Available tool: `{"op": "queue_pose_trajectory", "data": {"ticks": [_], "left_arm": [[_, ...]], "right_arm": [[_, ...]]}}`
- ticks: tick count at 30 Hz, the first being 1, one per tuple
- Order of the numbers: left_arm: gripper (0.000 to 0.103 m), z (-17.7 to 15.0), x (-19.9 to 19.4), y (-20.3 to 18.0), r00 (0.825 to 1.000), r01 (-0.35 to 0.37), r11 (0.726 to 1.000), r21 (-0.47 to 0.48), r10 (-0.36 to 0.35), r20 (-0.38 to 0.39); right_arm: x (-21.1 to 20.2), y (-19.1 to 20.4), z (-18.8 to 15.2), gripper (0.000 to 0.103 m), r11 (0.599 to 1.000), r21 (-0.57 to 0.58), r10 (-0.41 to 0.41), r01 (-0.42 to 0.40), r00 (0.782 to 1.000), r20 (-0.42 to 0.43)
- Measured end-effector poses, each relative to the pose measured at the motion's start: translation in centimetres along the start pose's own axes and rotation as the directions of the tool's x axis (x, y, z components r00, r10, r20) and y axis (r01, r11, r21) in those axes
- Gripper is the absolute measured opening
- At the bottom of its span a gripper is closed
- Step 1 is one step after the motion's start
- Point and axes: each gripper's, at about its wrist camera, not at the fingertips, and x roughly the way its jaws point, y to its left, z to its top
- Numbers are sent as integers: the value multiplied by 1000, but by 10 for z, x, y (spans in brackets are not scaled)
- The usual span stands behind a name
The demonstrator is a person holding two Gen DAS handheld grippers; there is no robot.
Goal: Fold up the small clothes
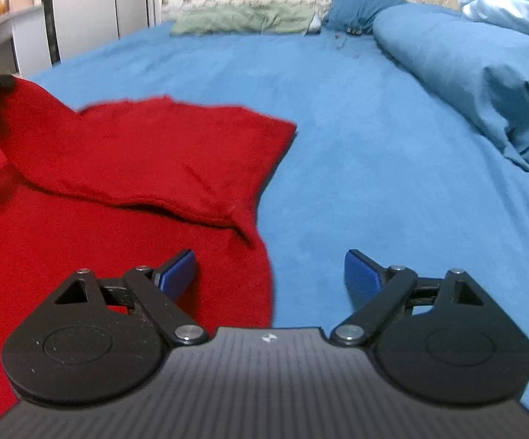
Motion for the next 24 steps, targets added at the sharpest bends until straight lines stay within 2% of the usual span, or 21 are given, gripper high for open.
{"op": "queue_pose_trajectory", "data": {"ticks": [5,9,12,14,16,17,20,21,22,24], "left_arm": [[3,-12,4,17,999,-1,999,-48,-1,-42],[3,-9,4,8,999,9,999,-39,-11,-44],[3,-7,-1,11,999,12,1000,-13,-13,-40],[4,-9,-1,18,999,10,1000,9,-10,-53],[5,-12,5,23,996,1,999,34,2,-89],[6,-16,8,28,993,-3,999,52,9,-121],[19,-30,13,43,972,-25,994,106,48,-229],[30,-35,10,49,964,-41,991,125,72,-256],[48,-38,4,53,958,-65,987,148,103,-269],[64,-41,-10,59,956,-69,981,182,117,-269]], "right_arm": [[19,16,10,103,997,-63,-51,52,999,14],[35,24,24,103,986,-121,-115,118,993,32],[35,16,24,103,981,-100,-165,168,985,44],[31,4,17,102,984,-76,-161,163,986,34],[28,-5,9,102,981,-79,-174,176,984,29],[26,-9,6,102,985,-74,-155,157,988,26],[19,-20,3,102,992,-51,-112,113,994,8],[15,-24,4,102,995,-51,-92,91,996,-2],[11,-26,5,102,996,-51,-68,67,998,-8],[1,-27,10,102,999,-53,-11,11,1000,-2]]}}
